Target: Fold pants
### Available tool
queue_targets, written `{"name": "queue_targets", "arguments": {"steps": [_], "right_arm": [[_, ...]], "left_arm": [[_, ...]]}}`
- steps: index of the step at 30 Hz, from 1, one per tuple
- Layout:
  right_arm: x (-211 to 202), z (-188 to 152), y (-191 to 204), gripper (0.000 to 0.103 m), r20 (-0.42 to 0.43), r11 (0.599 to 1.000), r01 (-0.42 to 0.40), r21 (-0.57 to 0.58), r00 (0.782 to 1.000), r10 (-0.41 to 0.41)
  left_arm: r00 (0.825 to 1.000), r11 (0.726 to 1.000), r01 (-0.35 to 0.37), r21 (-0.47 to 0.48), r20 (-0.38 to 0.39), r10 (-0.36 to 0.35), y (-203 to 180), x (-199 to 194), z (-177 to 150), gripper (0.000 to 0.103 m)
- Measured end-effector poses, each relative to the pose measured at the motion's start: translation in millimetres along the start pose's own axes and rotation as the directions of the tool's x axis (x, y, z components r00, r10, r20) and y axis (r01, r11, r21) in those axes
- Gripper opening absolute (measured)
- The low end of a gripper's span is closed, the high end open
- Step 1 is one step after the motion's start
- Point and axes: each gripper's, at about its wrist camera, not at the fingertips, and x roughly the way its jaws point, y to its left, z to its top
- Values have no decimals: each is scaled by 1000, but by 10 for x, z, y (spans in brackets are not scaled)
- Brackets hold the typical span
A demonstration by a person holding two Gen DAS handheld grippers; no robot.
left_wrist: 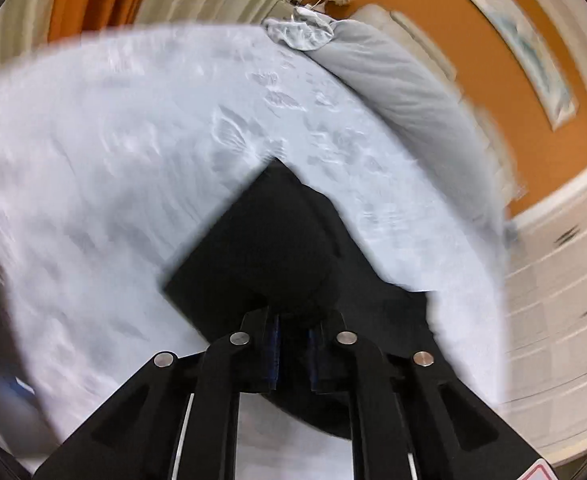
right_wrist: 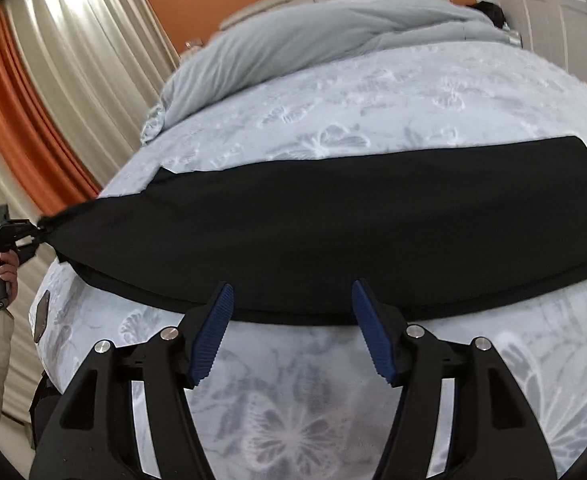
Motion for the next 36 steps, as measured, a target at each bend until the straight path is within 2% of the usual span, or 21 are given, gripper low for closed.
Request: {"name": "queue_targets", "arguments": {"steps": [1, 3, 6, 9, 11, 13, 15, 18, 19, 21, 22, 23, 26, 27, 28, 30, 32, 33, 34, 35, 36], "right_arm": [[61, -7, 8, 60, -22, 1000, 16, 10, 1000, -15], [123, -6, 0, 60, -44, 1000, 25, 16, 999, -24], [116, -20, 16, 60, -46, 1000, 17, 20, 999, -16], [194, -37, 82, 62, -76, 998, -47, 48, 996, 50], [270, -22, 467, 61, -77, 994, -108, -25, 991, 106], [417, 12, 995, 61, -89, 973, -124, -195, 990, 108], [582, -51, 1592, 62, -109, 906, -139, -399, 989, 103], [941, -276, 2441, 61, -110, 708, -111, -697, 993, 48], [1106, -340, 2665, 58, -95, 635, -82, -768, 995, 13], [1372, -336, 2845, 35, -103, 577, -72, -813, 994, -21], [1537, -273, 2874, 15, -126, 576, -77, -814, 991, -45], [1622, -197, 2874, 3, -144, 583, -87, -808, 988, -53], [1408, 177, 2657, 3, -90, 642, -47, -765, 995, -35], [1304, 289, 2534, 3, -75, 677, -39, -735, 997, -25], [1237, 371, 2343, 2, -71, 716, -31, -698, 997, -27], [1386, 272, 2061, 3, -137, 719, -2, -695, 982, -130], [1461, 118, 1910, 4, -196, 735, -15, -678, 967, -160], [1375, 84, 1871, 7, -180, 747, -20, -664, 974, -134], [1238, 92, 1816, 19, -209, 781, -69, -621, 975, -79], [1102, 126, 1740, 45, -225, 815, -106, -570, 974, -30], [979, 153, 1668, 58, -207, 836, -114, -536, 978, 1]], "left_arm": [[994, 996, -86, 32, -61, 88, 88, 217, -37, 15], [976, 989, -145, 38, -156, 150, 248, 495, -179, 16], [995, 998, -58, 6, -80, 58, 356, 408, -357, 24], [998, 998, 21, -62, -57, -25, 426, 332, -377, 29], [997, 995, 33, -89, -66, -39, 453, 338, -340, 29], [996, 993, 40, -109, -75, -49, 484, 333, -302, 29], [993, 991, 51, -123, -97, -63, 477, 377, -253, 29], [992, 988, 71, -138, -92, -84, 461, 361, -187, 26], [992, 986, 93, -136, -73, -103, 448, 273, -200, 23], [986, 982, 163, -100, -30, -167, 339, 142, -153, 16], [983, 980, 182, -81, -11, -184, 287, 74, -126, 16], [980, 978, 197, -70, -4, -198, 240, 41, -105, 16], [978, 978, 209, -13, -18, -209, 154, 21, -93, 18], [981, 982, 191, -1, -32, -191, 179, 69, -131, 24], [982, 984, 178, -2, -59, -177, 224, 162, -176, 24], [991, 997, 71, -4, -109, -71, 379, 391, -348, 19], [990, 997, 76, -34, -120, -79, 538, 475, -478, 20], [989, 993, 96, -69, -110, -103, 606, 452, -512, 23], [988, 989, 106, -100, -101, -116, 657, 413, -529, 23], [989, 987, 106, -124, -94, -118, 704, 351, -539, 24], [989, 985, 108, -136, -86, -120, 725, 301, -537, 29]]}}
